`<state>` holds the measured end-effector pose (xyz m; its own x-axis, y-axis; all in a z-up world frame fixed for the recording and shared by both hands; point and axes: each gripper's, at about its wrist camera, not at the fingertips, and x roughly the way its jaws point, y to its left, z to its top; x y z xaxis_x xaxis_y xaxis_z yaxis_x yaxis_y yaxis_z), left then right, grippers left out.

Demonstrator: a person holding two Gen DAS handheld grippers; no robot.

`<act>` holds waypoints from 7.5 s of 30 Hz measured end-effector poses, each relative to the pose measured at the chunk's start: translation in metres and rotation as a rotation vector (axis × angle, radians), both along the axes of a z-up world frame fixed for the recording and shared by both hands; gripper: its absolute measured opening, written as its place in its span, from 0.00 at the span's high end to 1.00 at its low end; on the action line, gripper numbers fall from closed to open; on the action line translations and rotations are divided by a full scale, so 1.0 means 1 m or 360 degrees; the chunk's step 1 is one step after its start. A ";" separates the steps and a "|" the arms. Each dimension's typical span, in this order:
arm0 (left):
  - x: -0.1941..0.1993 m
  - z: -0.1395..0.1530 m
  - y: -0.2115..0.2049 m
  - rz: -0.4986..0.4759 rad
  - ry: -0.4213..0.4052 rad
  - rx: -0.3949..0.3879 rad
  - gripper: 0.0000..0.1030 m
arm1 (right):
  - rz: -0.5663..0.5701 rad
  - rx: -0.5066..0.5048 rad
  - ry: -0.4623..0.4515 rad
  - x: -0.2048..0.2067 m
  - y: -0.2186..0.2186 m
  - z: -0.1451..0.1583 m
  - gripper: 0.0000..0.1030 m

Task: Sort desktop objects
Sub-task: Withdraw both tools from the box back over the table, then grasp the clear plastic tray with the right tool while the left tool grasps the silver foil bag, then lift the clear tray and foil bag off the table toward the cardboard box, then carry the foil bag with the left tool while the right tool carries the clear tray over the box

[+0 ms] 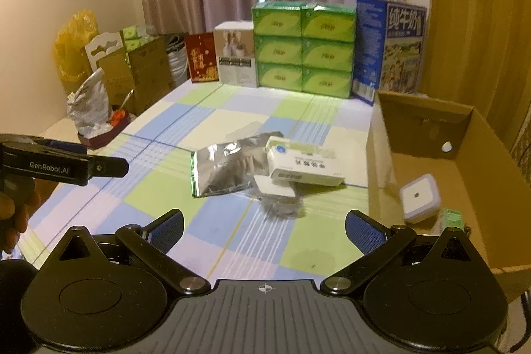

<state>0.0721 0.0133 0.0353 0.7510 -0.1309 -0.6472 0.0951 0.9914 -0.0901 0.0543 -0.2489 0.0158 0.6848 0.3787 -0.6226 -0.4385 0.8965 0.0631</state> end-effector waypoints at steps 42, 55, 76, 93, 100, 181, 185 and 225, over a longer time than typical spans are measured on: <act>0.133 -0.085 -0.019 -0.0647 0.0100 0.0290 0.02 | 0.0009 -0.0079 0.0299 0.146 0.034 -0.110 0.04; 0.182 -0.111 -0.050 -0.1013 0.0124 0.0486 0.17 | 0.0083 -0.0088 0.0337 0.175 0.039 -0.131 0.28; 0.101 -0.091 -0.062 -0.0712 0.0348 0.0292 0.58 | -0.0052 -0.0154 0.0408 0.089 0.022 -0.116 0.49; 0.060 -0.071 -0.050 -0.0543 0.0456 0.0165 0.29 | -0.0062 -0.0112 0.0375 0.046 0.020 -0.112 0.26; 0.091 -0.084 -0.059 -0.0508 0.0537 0.0113 0.29 | 0.0019 -0.0146 0.0383 0.055 0.026 -0.124 0.41; -0.022 -0.007 -0.142 -0.0561 0.0413 0.0048 0.70 | -0.0346 0.0031 0.0062 -0.039 -0.053 -0.024 0.44; -0.031 0.001 -0.156 -0.0587 0.0400 0.0010 0.70 | -0.0396 0.0035 0.0024 -0.047 -0.069 -0.012 0.44; -0.022 0.051 -0.289 -0.0856 0.0328 -0.0144 0.70 | -0.0660 -0.0014 -0.0174 -0.039 -0.200 0.050 0.44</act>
<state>0.0504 -0.2761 0.0868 0.4233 -0.5208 -0.7413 0.5546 0.7960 -0.2425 0.0155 -0.4485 0.0655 0.8400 0.0526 -0.5401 -0.0447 0.9986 0.0278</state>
